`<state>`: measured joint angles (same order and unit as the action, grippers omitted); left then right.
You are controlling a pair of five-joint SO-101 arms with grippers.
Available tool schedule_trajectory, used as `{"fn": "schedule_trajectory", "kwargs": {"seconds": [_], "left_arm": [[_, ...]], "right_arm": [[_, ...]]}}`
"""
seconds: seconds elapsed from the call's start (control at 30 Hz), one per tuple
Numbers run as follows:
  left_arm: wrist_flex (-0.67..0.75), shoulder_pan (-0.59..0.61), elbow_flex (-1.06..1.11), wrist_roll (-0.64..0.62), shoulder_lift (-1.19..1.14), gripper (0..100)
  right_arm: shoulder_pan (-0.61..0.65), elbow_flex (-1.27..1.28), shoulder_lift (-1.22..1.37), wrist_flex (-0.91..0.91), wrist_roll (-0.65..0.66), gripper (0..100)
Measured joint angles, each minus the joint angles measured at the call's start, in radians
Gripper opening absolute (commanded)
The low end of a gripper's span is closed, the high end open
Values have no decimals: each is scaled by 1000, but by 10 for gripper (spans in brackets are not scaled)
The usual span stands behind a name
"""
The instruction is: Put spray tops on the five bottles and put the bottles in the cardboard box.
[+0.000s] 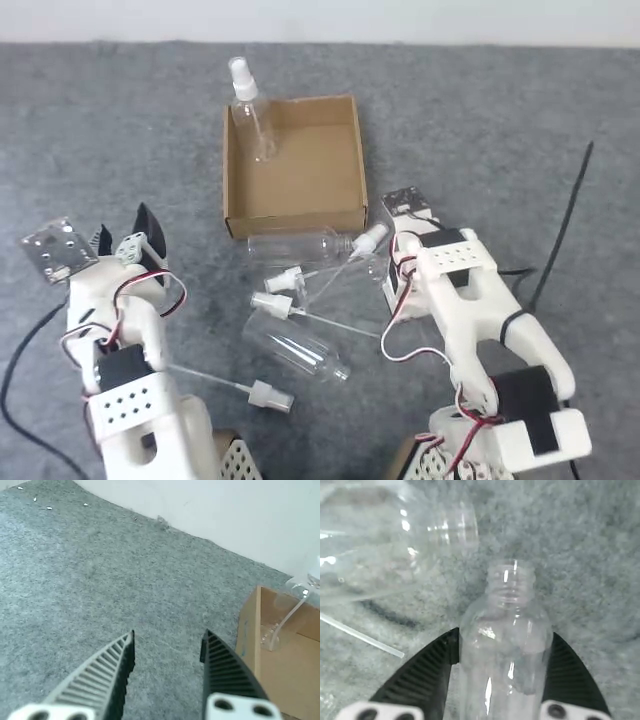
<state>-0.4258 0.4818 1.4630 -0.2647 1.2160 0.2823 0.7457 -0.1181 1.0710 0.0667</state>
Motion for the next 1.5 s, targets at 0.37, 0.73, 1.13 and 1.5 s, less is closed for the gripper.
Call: {"fn": "schedule_trajectory", "kwargs": {"seconds": [0.37,0.73,1.13,1.5], "left_arm": [[0,0,0,0,0,206],[0,0,0,0,0,206],[0,0,0,0,0,206],[0,0,0,0,0,206]], "right_arm": [[-17,-38,0,0,0,126],[-17,-58,-2,77,0,102],[12,-64,-347,193,0,101],[68,15,-669,195,0,101]]}}
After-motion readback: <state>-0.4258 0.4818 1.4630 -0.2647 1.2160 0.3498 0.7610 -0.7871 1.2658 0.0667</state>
